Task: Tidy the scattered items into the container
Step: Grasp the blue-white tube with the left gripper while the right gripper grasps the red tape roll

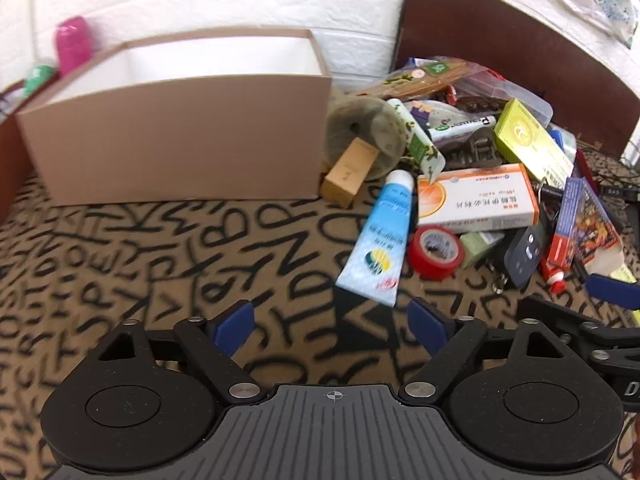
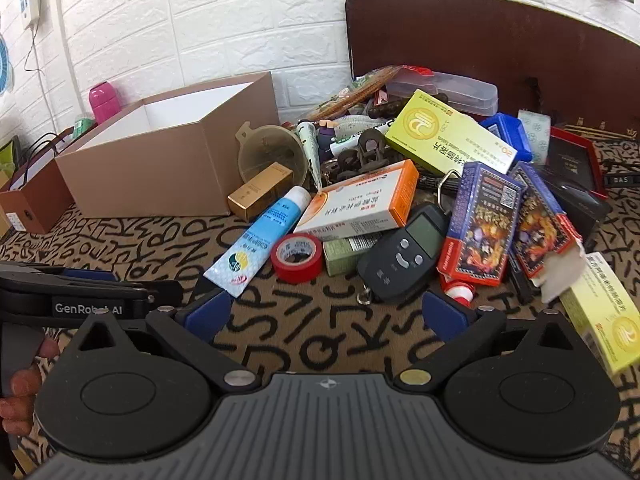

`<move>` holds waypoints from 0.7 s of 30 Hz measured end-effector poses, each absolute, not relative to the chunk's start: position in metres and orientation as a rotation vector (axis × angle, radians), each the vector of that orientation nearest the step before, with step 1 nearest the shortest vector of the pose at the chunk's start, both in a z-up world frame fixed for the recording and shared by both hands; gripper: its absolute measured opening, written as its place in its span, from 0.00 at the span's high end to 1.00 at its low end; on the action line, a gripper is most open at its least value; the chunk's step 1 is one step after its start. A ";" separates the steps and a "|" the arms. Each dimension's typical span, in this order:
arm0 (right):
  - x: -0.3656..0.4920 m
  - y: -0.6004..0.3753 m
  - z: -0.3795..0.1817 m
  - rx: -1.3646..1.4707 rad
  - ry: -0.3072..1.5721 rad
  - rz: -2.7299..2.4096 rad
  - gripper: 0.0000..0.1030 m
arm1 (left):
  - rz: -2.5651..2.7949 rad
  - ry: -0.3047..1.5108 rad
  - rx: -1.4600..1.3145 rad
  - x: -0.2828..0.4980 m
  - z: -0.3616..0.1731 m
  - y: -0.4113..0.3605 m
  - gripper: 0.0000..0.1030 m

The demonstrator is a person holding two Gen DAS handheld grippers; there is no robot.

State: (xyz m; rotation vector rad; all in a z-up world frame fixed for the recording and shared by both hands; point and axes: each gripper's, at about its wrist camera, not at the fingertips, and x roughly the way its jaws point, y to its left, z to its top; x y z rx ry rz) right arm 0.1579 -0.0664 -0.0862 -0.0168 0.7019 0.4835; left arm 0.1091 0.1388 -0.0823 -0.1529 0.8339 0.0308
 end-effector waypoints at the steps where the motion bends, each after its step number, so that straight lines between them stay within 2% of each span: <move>1: 0.163 -0.064 -0.088 -0.009 0.705 0.484 0.09 | 0.014 0.839 -0.161 0.116 -0.084 0.139 0.19; 5: 0.184 -0.056 -0.095 0.018 0.722 0.478 0.20 | -0.043 0.851 -0.169 0.145 -0.093 0.137 0.27; 8: 0.201 -0.051 -0.103 0.045 0.753 0.481 0.34 | -0.082 0.866 -0.158 0.165 -0.101 0.135 0.34; 9: 0.207 -0.050 -0.107 0.056 0.767 0.485 0.39 | -0.093 0.874 -0.156 0.169 -0.104 0.134 0.35; 11: 0.214 -0.046 -0.113 0.066 0.777 0.491 0.43 | -0.102 0.885 -0.153 0.178 -0.110 0.134 0.36; 13: 0.221 -0.042 -0.116 0.071 0.787 0.501 0.54 | -0.099 0.877 -0.150 0.184 -0.114 0.134 0.36; 15: 0.230 -0.038 -0.120 0.090 0.820 0.491 0.61 | -0.107 0.869 -0.149 0.188 -0.115 0.135 0.38; 18: 0.237 -0.034 -0.124 0.087 0.832 0.498 0.65 | -0.114 0.866 -0.151 0.193 -0.116 0.139 0.43; 19: 0.240 -0.032 -0.126 0.081 0.838 0.502 0.67 | -0.113 0.864 -0.150 0.195 -0.116 0.140 0.47; 20: 0.242 -0.029 -0.128 0.077 0.846 0.504 0.67 | -0.111 0.863 -0.143 0.196 -0.116 0.140 0.57; 21: 0.244 -0.027 -0.130 0.076 0.853 0.500 0.69 | -0.110 0.860 -0.133 0.198 -0.117 0.140 0.58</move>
